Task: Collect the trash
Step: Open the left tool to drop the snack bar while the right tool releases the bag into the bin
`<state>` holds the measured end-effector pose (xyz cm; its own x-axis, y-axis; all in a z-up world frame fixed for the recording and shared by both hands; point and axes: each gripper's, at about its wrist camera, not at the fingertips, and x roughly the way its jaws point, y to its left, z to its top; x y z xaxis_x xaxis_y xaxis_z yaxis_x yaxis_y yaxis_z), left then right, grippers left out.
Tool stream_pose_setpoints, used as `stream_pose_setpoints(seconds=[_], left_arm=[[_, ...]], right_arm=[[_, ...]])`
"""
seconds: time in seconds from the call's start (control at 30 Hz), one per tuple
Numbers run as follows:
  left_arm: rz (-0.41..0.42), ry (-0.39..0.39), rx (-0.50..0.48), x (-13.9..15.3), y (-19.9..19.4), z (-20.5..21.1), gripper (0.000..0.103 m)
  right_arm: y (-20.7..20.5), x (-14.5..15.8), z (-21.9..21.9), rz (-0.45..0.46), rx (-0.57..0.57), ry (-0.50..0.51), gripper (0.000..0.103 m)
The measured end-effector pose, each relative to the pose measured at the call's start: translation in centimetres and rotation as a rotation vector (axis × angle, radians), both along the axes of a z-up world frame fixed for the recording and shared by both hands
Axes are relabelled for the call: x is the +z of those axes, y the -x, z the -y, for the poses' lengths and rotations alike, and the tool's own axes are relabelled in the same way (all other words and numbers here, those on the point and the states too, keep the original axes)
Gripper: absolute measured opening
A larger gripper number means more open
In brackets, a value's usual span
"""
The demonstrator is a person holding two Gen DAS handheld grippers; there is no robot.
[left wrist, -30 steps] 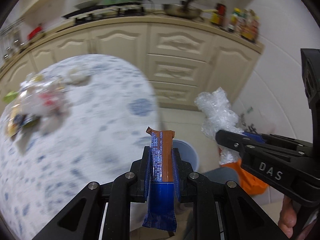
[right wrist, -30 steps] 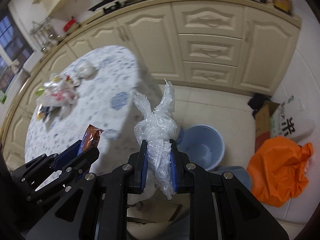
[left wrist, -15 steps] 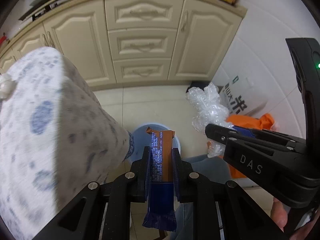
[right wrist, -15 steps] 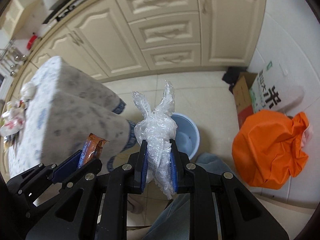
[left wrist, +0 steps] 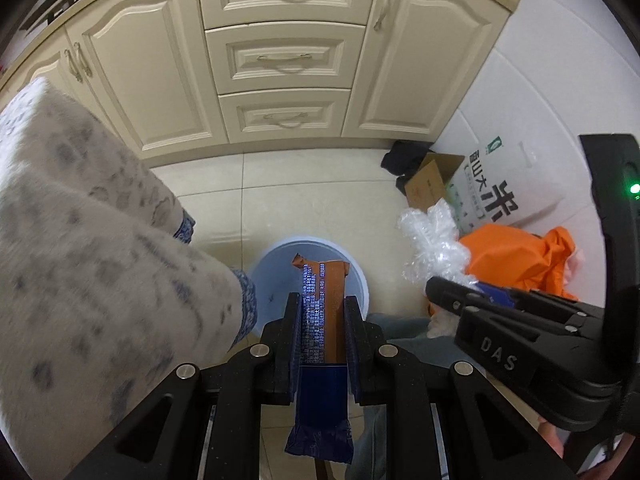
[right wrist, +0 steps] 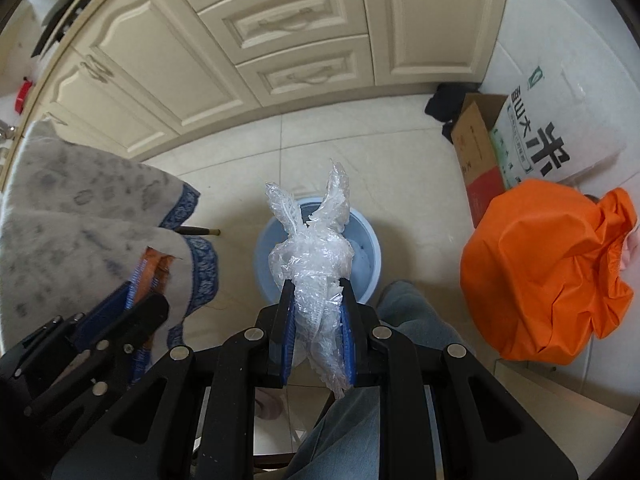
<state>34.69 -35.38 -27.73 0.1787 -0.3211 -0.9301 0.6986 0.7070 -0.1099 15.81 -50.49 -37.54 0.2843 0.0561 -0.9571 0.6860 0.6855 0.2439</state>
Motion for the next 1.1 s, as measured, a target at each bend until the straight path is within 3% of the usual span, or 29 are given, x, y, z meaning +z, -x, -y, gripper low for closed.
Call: stream_pose_setpoints(seconds=[0.2, 0.27, 0.33, 0.43, 0.97, 1.03, 1.1], left_arm=[[0.031, -0.017, -0.038, -1.4, 0.7, 0.8, 0.022], [0.03, -0.051, -0.023, -1.4, 1.6, 0.0, 0.054], [0.029, -0.058, 0.01, -1.8, 1.6, -0.1, 0.063], [-0.004, -0.051, 0.017, -2.4, 1.4, -0.3, 0.063], [-0.005, -0.095, 0.054, -3.1, 1.0, -1.4, 0.063], [-0.008, -0.098, 0.057, -3.2, 1.0, -1.4, 0.063], [-0.011, -0.098, 0.062, -3.2, 1.0, -1.6, 0.063]], right_arm=[[0.1, -1.2, 0.7, -0.02, -0.017, -0.009, 0.02], [0.1, -1.4, 0.8, -0.027, -0.022, -0.012, 0.02], [0.3, -1.7, 1.1, -0.04, -0.036, -0.003, 0.021], [0.6, -2.0, 1.3, -0.048, -0.043, -0.006, 0.021], [-1.8, -2.0, -0.8, -0.03, 0.031, -0.003, 0.021], [-2.0, -1.6, -0.9, -0.017, 0.036, 0.004, 0.03], [-2.2, -1.1, -1.1, -0.011, 0.039, 0.037, 0.068]])
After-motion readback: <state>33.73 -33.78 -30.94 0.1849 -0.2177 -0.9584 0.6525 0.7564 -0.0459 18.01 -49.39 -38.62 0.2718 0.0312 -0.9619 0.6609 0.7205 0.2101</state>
